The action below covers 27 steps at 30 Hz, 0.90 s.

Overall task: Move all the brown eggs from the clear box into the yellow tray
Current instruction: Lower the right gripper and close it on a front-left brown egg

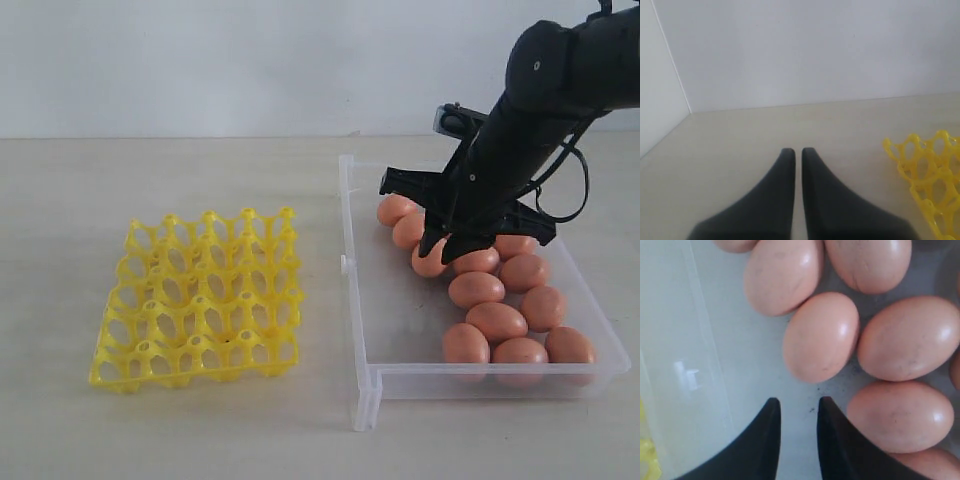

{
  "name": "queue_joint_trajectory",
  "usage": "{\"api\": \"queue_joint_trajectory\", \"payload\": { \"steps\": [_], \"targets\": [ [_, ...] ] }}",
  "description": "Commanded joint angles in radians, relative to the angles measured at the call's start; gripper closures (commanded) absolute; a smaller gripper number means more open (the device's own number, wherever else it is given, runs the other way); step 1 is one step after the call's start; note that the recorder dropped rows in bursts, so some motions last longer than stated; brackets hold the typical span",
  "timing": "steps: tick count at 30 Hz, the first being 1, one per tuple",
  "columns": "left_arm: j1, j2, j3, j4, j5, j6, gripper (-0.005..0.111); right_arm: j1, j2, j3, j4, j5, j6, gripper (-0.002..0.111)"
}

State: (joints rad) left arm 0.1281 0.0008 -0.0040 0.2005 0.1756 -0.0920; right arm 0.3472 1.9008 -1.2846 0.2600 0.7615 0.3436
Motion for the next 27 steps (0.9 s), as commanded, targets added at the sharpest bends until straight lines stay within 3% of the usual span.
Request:
{"api": "queue_joint_trajectory", "payload": {
  "steps": [1, 4, 9, 11, 21, 24, 27],
  "targets": [
    [0.000, -0.001, 0.004, 0.000, -0.003, -0.005, 0.103, 0.001, 0.019, 0.005, -0.008, -0.040, 0.002, 0.087],
    [0.000, -0.001, 0.004, 0.000, -0.003, -0.005, 0.103, 0.001, 0.040, 0.005, -0.010, -0.064, 0.005, 0.085],
    [0.000, -0.001, 0.004, 0.000, -0.003, -0.005, 0.103, 0.001, 0.062, 0.005, -0.010, -0.099, 0.007, 0.057],
    [0.000, -0.001, 0.004, 0.000, -0.003, -0.005, 0.103, 0.001, 0.065, 0.005, -0.031, -0.111, 0.038, 0.052],
    [0.000, -0.001, 0.004, 0.000, -0.003, -0.005, 0.103, -0.001, 0.065, 0.005, -0.141, -0.166, 0.166, 0.079],
    [0.000, -0.001, 0.004, 0.000, -0.003, -0.005, 0.103, -0.001, 0.065, 0.005, -0.141, -0.159, 0.173, 0.078],
    [0.000, -0.001, 0.004, 0.000, -0.003, -0.005, 0.103, -0.001, 0.065, 0.005, -0.146, -0.139, 0.173, 0.070]
  ]
}}
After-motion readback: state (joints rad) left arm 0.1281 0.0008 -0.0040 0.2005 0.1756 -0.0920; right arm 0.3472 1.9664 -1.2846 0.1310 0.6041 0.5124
